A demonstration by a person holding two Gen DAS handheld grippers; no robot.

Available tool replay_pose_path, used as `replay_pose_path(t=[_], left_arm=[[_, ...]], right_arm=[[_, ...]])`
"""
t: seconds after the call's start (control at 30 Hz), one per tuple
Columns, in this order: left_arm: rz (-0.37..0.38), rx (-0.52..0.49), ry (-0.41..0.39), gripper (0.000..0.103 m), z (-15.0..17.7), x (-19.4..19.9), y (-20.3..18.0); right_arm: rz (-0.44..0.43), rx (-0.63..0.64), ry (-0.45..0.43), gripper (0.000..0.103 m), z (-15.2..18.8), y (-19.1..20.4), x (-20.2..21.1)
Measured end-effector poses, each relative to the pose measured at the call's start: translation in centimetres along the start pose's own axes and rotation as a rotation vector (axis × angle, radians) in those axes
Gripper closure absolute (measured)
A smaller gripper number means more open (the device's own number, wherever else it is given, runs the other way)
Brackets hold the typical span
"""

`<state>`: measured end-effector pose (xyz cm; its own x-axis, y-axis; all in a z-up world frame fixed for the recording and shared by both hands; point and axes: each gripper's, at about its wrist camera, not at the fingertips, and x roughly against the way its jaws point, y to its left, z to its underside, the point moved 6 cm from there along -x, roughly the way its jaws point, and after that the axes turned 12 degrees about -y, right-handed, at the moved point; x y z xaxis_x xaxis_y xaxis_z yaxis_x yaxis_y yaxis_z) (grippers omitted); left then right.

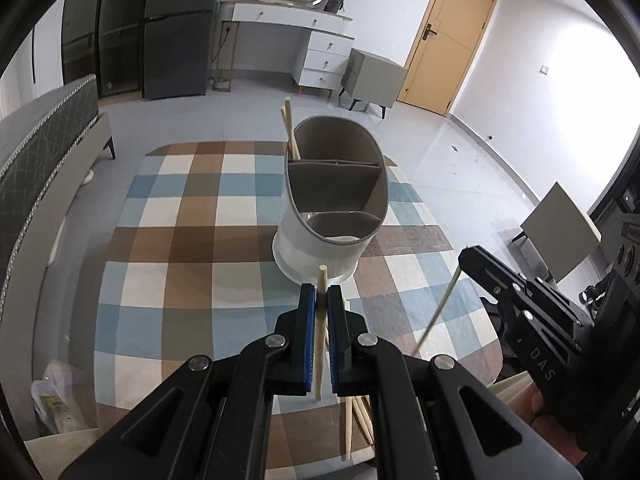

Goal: Organize utensils
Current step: 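Lift both held chopsticks and lower them into the utensil holder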

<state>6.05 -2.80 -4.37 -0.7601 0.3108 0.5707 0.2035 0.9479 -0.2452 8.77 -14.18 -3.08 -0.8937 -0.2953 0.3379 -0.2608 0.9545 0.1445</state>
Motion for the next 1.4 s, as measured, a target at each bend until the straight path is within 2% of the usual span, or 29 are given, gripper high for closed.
replay_pose_path(t=[0.5,0.9,1.2,1.4], left_arm=[[0.003,-0.045,-0.041,0.102,-2.4,2.9,-0.8],[0.051,-0.04,-0.143,0.102,-9.2,5.8,-1.6],[0.069,-0.03,-0.179,0.102,-14.6,4.1,-1.5],[0.083,-0.033,-0.202,0.102,-17.6,1.6,-1.1]], right_arm=[[-0.033,0.007,-0.089,0.1,-2.4,1.0,2.0],[-0.066,0.043,-0.187,0.1,-8.9,1.7,2.6],[-0.099,0.092,-0.259,0.1,-14.8,2.6,0.5],[-0.094,0.116,-0.306,0.1,-17.3,2.6,-1.6]])
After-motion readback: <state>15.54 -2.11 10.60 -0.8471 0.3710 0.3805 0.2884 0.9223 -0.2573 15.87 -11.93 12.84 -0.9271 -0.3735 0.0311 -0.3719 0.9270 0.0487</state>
